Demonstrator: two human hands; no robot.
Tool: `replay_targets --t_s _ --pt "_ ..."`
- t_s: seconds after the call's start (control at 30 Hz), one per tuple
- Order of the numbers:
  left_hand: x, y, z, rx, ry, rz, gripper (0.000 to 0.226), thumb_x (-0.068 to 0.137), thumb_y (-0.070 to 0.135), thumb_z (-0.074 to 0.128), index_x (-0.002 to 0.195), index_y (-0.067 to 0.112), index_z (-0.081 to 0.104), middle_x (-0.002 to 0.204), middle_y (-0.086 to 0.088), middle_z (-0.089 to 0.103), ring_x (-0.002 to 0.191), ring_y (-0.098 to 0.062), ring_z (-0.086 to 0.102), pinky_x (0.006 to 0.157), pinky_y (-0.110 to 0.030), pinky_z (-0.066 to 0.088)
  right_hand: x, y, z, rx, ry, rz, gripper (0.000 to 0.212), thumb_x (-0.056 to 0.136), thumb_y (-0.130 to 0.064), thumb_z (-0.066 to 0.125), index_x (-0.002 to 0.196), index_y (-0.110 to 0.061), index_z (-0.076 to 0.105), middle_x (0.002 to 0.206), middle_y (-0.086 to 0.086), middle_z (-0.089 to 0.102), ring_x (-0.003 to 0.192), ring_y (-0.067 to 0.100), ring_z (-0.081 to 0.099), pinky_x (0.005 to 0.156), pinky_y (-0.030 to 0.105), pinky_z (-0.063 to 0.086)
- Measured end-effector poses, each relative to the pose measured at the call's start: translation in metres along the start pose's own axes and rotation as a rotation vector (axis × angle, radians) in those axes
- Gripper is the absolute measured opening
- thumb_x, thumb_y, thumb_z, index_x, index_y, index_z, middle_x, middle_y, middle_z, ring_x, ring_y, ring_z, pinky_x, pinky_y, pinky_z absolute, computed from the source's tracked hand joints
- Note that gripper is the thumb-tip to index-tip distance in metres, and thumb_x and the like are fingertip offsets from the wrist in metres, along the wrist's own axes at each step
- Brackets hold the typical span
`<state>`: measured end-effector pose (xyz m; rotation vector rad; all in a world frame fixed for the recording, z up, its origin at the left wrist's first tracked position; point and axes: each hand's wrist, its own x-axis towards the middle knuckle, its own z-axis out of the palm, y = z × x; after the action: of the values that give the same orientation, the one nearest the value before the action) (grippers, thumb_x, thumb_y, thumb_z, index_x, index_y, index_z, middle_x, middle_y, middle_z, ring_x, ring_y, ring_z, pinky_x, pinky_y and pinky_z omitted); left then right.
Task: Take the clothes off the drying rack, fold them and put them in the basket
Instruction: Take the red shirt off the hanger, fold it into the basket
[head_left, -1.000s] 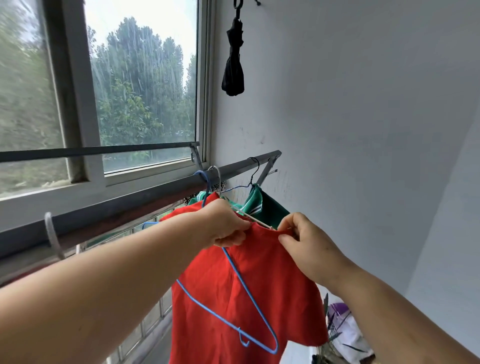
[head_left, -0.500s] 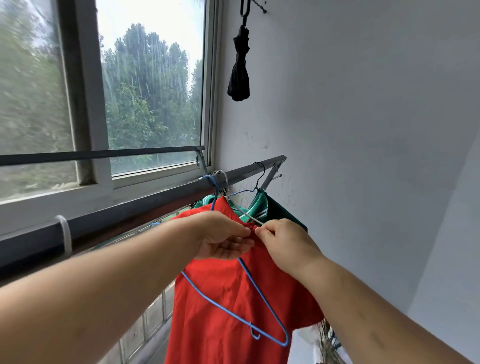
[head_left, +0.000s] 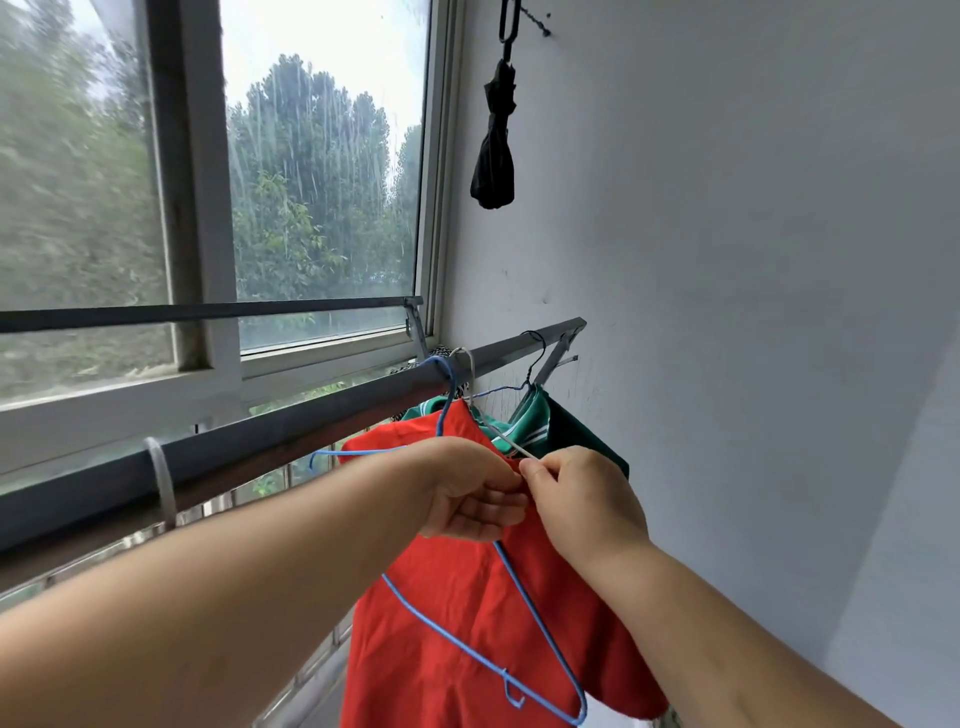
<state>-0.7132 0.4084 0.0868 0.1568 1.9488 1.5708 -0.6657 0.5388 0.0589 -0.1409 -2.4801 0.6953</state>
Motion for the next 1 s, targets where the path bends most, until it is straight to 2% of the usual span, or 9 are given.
replay_targets --t_s 0.13,0.27,0.47,0.6,0.73,0.9,1.0 --pt "0.004 -0.01 0.003 0.011 0.028 -0.055 0.021 0.096 0.013 0.047 0.078 0.01 0.058 0.052 0.003 0.066 0.043 -0.005 0.063 0.056 -0.023 0.052 0.003 0.0 -0.005 -0.039 0.133 -0.09 0.034 0.096 -0.039 0.053 0.088 -0.015 0.076 0.092 0.004 0.07 0.089 0.026 0.062 0.072 0.034 0.049" --pt "0.008 -0.007 -0.004 -0.175 0.005 0.003 0.018 0.092 0.012 0.051 0.077 0.009 0.062 0.06 -0.002 0.07 0.043 -0.005 0.061 0.048 -0.019 0.053 0.007 0.002 -0.017 0.092 -0.02 -0.059 0.027 0.096 -0.033 0.057 0.091 -0.015 0.076 0.086 0.003 0.072 0.082 0.022 0.064 0.072 0.029 0.048" --pt "0.008 -0.003 -0.008 -0.161 -0.035 0.021 0.018 0.09 0.023 0.06 0.075 0.013 0.063 0.066 -0.003 0.071 0.049 -0.007 0.065 0.051 -0.021 0.054 0.008 0.005 -0.02 0.092 -0.094 -0.091 0.023 0.096 -0.028 0.058 0.095 -0.013 0.075 0.088 0.002 0.073 0.084 0.02 0.066 0.08 0.035 0.053" --pt "0.008 0.001 -0.007 -0.145 -0.05 0.031 0.018 0.089 0.024 0.063 0.075 0.014 0.064 0.065 -0.002 0.07 0.049 -0.006 0.064 0.052 -0.021 0.055 0.008 0.006 -0.019 0.066 -0.116 -0.112 0.022 0.095 -0.028 0.059 0.092 -0.013 0.075 0.087 0.001 0.071 0.084 0.019 0.065 0.081 0.037 0.053" --pt "0.009 0.002 -0.004 -0.124 -0.038 0.038 0.013 0.091 0.016 0.06 0.079 0.013 0.064 0.061 0.001 0.069 0.047 -0.004 0.062 0.052 -0.021 0.055 0.006 0.008 -0.021 0.091 -0.125 -0.104 0.023 0.096 -0.028 0.058 0.091 -0.013 0.076 0.086 0.0 0.071 0.082 0.018 0.065 0.08 0.037 0.053" --pt "0.012 0.002 0.0 -0.115 0.005 -0.012 0.021 0.087 0.014 0.056 0.066 0.014 0.055 0.055 0.003 0.059 0.04 -0.004 0.052 0.058 -0.024 0.054 0.005 0.011 -0.017 0.081 -0.104 -0.117 0.023 0.094 -0.03 0.06 0.087 -0.015 0.075 0.084 -0.001 0.069 0.082 0.018 0.063 0.08 0.038 0.053" --pt "0.014 0.003 0.003 -0.105 0.031 -0.046 0.023 0.085 0.013 0.054 0.062 0.014 0.052 0.051 0.003 0.053 0.037 -0.005 0.046 0.057 -0.024 0.053 0.004 0.015 -0.008 0.061 -0.048 -0.125 0.024 0.093 -0.032 0.06 0.084 -0.016 0.074 0.093 -0.003 0.067 0.093 0.02 0.06 0.083 0.04 0.053"
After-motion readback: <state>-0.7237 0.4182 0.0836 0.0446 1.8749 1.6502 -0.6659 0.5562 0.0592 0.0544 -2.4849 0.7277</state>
